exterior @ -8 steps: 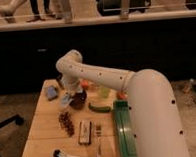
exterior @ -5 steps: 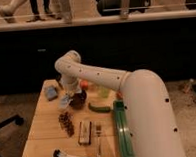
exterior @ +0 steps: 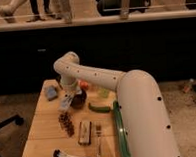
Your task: Place towel in purple bowl
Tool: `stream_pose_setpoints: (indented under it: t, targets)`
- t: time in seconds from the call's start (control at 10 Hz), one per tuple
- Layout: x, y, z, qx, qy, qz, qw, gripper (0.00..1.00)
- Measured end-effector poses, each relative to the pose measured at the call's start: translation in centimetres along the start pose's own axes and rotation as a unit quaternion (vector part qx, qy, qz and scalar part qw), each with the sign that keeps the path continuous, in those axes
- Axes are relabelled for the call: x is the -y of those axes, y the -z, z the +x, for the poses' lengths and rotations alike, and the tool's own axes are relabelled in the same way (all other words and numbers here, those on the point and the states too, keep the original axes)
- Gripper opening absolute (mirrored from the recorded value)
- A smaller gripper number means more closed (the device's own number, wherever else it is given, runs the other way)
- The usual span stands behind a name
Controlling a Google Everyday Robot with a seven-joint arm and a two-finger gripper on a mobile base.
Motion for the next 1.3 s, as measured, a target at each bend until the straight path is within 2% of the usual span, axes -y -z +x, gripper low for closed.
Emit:
stream_pose_setpoints:
  t: [0.7, 1.0, 1.3]
  targets:
    - [-1.0, -1.5, 1.4, 0.016, -0.005, -0.027, 0.9995, 0.11]
    - [-1.1, -1.7, 1.5, 0.019, -0.003, -0.034, 0.9992, 0.17]
    - [-1.1, -1.7, 1.6, 0.018, -0.003, -0.035, 0.9992, 0.46]
